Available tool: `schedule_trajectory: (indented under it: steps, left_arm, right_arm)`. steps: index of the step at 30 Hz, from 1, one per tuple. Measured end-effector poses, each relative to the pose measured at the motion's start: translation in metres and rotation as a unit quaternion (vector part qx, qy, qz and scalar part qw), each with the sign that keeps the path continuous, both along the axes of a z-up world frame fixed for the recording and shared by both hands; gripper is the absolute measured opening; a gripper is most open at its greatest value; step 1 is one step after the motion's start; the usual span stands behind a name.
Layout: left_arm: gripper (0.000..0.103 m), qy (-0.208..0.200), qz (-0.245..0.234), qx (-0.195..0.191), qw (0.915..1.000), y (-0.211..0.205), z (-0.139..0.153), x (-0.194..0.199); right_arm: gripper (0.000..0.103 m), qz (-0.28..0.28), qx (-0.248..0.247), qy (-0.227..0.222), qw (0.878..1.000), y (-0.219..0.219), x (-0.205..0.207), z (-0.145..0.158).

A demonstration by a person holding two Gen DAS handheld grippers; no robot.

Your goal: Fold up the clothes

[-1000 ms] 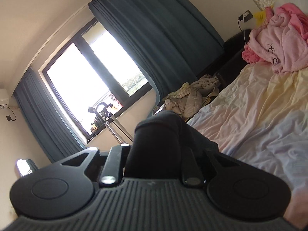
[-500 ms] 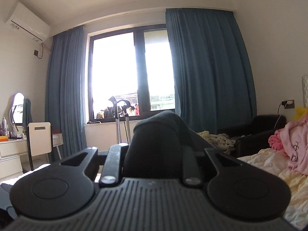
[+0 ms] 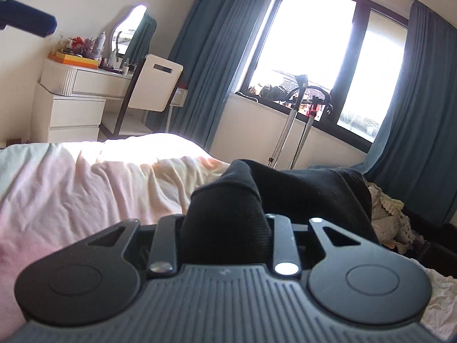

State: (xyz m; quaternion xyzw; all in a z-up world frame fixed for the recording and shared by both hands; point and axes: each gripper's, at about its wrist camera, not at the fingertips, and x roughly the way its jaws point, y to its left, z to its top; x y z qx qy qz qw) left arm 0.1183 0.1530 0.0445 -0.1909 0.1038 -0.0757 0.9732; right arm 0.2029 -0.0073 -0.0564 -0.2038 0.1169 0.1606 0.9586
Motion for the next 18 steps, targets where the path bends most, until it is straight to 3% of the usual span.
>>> schedule_trajectory:
  steps: [4,7,10,11,13,16,18]
  left_arm:
    - [0.101,0.018,0.000,-0.018,0.9997,0.001,-0.005,0.014]
    - [0.101,0.021,-0.003,-0.027,0.9994,-0.005,-0.012,0.015]
    - [0.101,0.033,-0.028,-0.039,0.9983,-0.019,-0.028,0.013]
    - [0.101,0.035,-0.037,-0.031,0.9982,-0.026,-0.034,0.013]
    - [0.101,0.039,-0.054,-0.007,0.9977,-0.040,-0.043,0.012]
    - [0.101,0.028,-0.072,0.074,0.9943,-0.067,-0.053,0.001]
    - [0.101,0.018,-0.079,0.142,0.9865,-0.084,-0.058,-0.004]
  right_arm:
    - [0.038,0.018,-0.053,0.014,0.998,0.040,-0.008,-0.033]
    - [0.044,0.040,-0.047,0.007,0.998,0.031,-0.019,-0.022]
    - [0.062,0.087,-0.027,0.018,0.996,0.012,-0.038,-0.007]
    - [0.070,0.109,-0.019,0.022,0.994,0.004,-0.049,-0.002]
    - [0.073,0.134,-0.020,0.029,0.990,-0.015,-0.072,0.006]
    - [0.073,0.135,-0.041,0.048,0.989,-0.057,-0.113,0.011]
    - [0.073,0.121,-0.047,0.067,0.989,-0.092,-0.137,0.013]
